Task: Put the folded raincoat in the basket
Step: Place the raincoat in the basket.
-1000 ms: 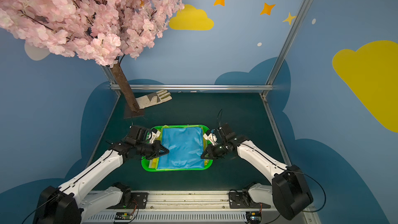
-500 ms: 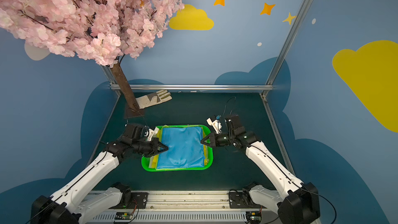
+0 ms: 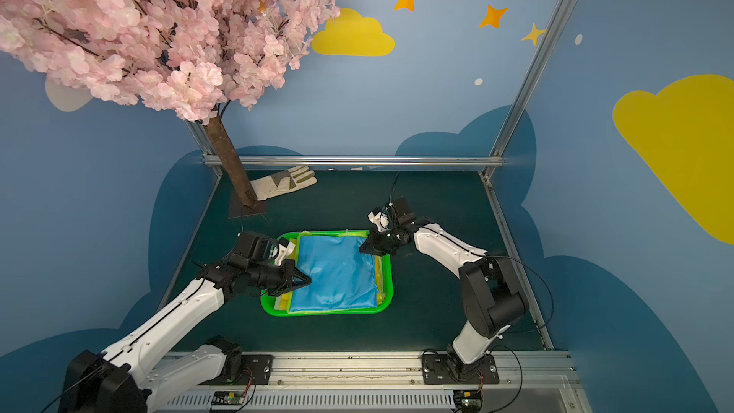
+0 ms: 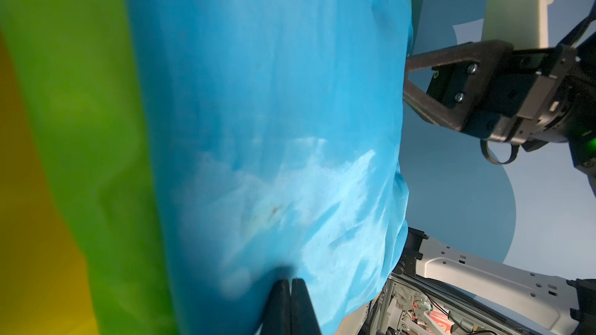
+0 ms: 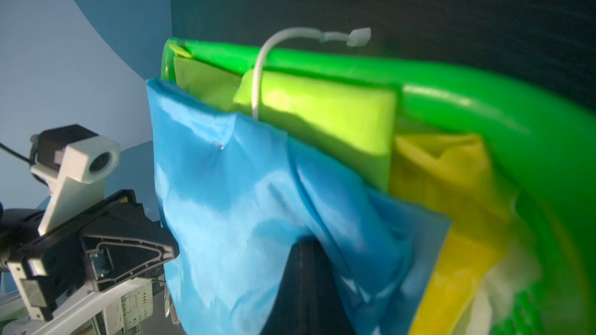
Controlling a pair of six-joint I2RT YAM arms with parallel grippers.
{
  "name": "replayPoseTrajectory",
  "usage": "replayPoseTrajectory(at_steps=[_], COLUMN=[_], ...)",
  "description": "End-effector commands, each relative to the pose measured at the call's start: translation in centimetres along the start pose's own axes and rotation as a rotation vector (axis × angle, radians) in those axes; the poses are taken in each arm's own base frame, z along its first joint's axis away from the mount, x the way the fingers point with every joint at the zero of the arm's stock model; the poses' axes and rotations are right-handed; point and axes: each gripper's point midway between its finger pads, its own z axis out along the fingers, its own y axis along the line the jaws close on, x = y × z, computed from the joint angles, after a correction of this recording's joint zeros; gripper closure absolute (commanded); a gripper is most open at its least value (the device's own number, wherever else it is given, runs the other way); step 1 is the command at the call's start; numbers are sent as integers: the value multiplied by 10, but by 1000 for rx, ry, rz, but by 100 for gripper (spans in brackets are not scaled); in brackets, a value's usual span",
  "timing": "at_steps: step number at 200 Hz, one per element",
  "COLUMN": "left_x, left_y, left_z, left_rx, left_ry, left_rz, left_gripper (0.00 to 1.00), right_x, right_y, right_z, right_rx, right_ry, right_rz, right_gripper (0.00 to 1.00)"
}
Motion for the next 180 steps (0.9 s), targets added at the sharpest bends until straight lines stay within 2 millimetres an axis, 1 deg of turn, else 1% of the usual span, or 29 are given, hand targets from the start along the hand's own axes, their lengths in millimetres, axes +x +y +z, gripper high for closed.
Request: replayPoseTrajectory(at_steps=[1,13,23,27,32,41,47,56,71,77,93,106,118,138,156,180], left_x=[10,11,12,12,12,11,10,7,6,7,12,18,24,33,36,38], left_y=[13,13,12,11,10,6,3,-4,-17,-22,-32,-33,-29,-17,-5,6], left_z=[2,1,-1,-2,-4,-7,-10,-13,-18,-20,-22,-23,-22,-20,-17,-13], left_rx=[-43,-44,-45,-45,-44,-42,-36,-21,13,29,74,91,92,68,33,-4], left_ry=[39,33,31,31,27,18,10,-1,-2,6,36,55,66,80,80,81], left_rz=[-33,-32,-29,-29,-26,-18,-10,2,19,24,33,33,25,3,-19,-43], left_gripper=[97,98,97,97,95,86,83,80,79,79,86,90,92,93,94,96], right_x=[-27,-30,-31,-29,-29,-23,-19,-6,24,38,75,105,131,162,175,176], right_y=[0,-8,-5,-1,7,20,30,40,58,62,68,65,61,48,33,8], right_z=[-8,-10,-15,-17,-22,-30,-37,-45,-53,-54,-54,-51,-47,-42,-38,-33], right_rx=[18,50,18,-4,-34,-72,-86,-95,-123,-131,-137,-139,-144,-115,-73,31], right_ry=[-70,-70,-63,-60,-67,-82,-97,-91,-47,-23,39,102,165,240,260,258], right_rz=[-51,-41,-30,-31,-45,-78,-109,-144,-195,-209,-234,-228,-216,-210,-202,-154], right_gripper=[100,100,100,100,100,100,100,100,100,100,100,100,100,100,100,100])
